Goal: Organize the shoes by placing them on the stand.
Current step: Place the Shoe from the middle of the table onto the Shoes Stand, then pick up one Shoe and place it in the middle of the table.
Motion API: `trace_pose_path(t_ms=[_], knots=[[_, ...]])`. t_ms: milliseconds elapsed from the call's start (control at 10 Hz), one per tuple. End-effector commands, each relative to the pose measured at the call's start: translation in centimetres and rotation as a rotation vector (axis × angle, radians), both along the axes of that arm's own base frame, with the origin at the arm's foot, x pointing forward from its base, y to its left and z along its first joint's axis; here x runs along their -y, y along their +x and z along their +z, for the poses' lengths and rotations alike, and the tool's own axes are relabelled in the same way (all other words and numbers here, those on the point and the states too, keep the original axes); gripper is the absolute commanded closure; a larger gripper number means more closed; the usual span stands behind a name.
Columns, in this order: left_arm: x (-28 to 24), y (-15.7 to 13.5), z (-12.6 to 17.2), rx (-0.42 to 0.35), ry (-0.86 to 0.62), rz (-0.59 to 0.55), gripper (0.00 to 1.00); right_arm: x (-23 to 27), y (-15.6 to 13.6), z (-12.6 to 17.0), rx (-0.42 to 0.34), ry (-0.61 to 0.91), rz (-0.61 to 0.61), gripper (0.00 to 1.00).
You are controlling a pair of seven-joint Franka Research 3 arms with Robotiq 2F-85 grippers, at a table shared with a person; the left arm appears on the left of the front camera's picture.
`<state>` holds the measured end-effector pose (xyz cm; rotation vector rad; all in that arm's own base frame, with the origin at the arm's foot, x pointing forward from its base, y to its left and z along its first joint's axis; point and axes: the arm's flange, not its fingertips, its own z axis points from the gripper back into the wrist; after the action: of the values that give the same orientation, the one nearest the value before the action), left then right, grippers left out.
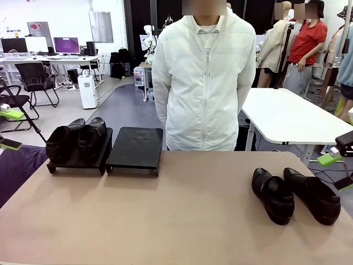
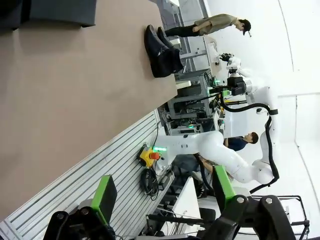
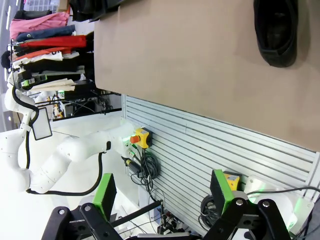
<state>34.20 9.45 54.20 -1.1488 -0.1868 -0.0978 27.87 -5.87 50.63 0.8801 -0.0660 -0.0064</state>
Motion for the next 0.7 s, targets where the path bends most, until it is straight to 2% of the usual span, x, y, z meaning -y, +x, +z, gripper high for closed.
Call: trace_pose_path(t_ms=[0, 600], knots=[[0.13, -0.02, 0.04, -0.009, -0.018, 0.013, 0.00, -0.06, 0.10, 0.32, 0.006, 0.022, -0.004, 0.00], [0.13, -0.02, 0.04, -0.009, -0.018, 0.013, 0.00, -0.06, 0.10, 0.32, 0.006, 0.022, -0.004, 0.00]])
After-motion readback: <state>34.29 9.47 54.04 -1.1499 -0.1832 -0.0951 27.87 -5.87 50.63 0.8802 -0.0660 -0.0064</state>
